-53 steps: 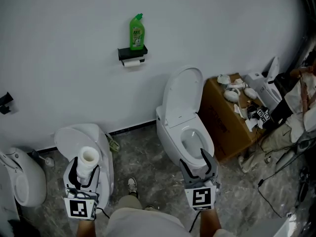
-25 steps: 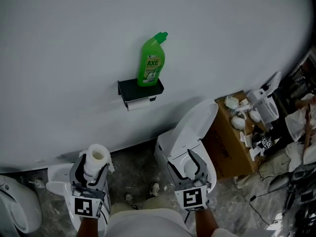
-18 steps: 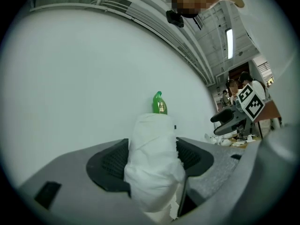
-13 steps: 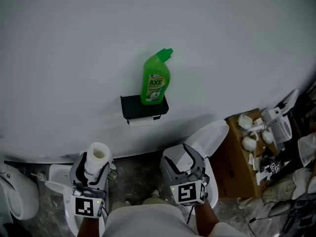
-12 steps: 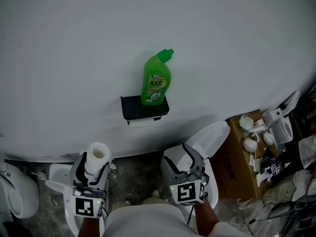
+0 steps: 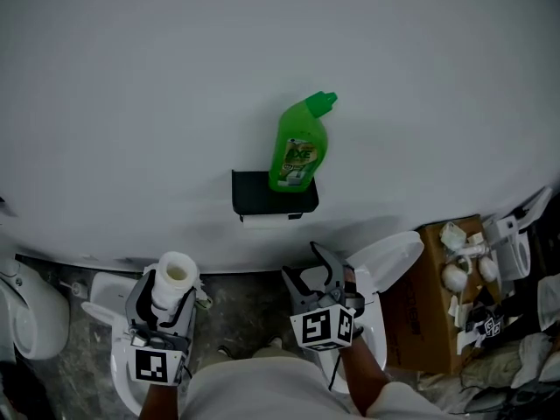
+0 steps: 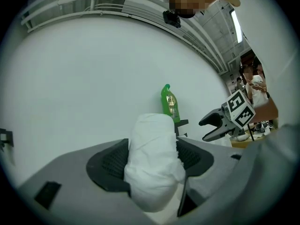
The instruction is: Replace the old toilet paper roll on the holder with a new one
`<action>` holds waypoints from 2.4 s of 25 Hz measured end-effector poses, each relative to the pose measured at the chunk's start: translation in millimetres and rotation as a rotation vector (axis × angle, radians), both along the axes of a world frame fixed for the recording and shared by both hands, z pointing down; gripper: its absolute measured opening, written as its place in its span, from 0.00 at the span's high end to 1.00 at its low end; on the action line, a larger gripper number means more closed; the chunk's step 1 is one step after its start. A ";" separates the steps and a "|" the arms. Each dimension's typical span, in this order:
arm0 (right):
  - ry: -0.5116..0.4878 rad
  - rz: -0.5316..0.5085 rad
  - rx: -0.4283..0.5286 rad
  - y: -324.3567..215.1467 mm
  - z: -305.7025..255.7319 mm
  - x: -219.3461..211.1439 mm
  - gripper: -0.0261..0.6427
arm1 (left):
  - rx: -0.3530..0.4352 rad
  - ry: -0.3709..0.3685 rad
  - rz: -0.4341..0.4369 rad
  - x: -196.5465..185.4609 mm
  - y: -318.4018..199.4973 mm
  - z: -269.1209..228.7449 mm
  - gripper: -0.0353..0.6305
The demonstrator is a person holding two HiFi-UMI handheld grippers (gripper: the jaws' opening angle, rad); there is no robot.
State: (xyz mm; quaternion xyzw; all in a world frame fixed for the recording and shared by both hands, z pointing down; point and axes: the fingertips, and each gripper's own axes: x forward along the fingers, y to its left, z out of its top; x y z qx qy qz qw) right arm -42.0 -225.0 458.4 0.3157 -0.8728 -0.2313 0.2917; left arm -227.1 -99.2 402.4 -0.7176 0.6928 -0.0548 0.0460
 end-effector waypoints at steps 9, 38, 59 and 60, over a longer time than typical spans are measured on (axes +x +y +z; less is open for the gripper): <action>0.043 -0.053 0.025 -25.0 11.4 -34.1 0.57 | 0.002 -0.018 -0.067 -17.3 15.2 -1.1 0.49; 0.251 -0.127 0.150 -61.1 36.9 -96.5 0.65 | -0.005 0.004 -0.231 -58.0 73.6 3.4 0.49; 0.314 -0.136 0.203 -80.3 33.5 -41.3 0.67 | 0.027 -0.016 -0.192 -13.9 41.7 -2.5 0.49; 0.311 -0.126 0.201 -82.5 33.1 -35.2 0.67 | 0.027 -0.020 -0.184 -10.4 38.5 -2.6 0.49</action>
